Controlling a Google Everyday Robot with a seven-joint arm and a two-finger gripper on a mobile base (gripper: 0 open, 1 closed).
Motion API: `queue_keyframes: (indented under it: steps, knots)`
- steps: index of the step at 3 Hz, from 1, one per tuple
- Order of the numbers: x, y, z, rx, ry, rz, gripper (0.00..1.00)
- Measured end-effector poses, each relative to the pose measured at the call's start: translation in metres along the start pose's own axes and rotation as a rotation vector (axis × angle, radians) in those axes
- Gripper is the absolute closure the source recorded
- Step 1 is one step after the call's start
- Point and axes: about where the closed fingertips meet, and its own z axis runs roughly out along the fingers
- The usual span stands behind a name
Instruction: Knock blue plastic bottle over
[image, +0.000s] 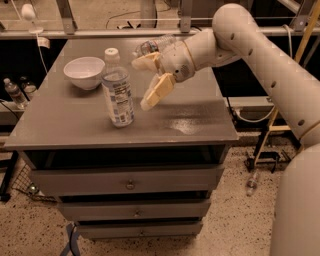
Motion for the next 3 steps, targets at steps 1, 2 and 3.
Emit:
queue_keyframes:
  steps: [1, 2, 3]
  knots:
    - [-0.007, 0.004, 0.003, -0.001, -0.008, 0.011, 0.00]
    - [-0.013, 0.011, 0.005, -0.010, -0.020, 0.021, 0.00]
    - [-0.018, 0.019, 0.009, -0.027, -0.039, 0.026, 0.00]
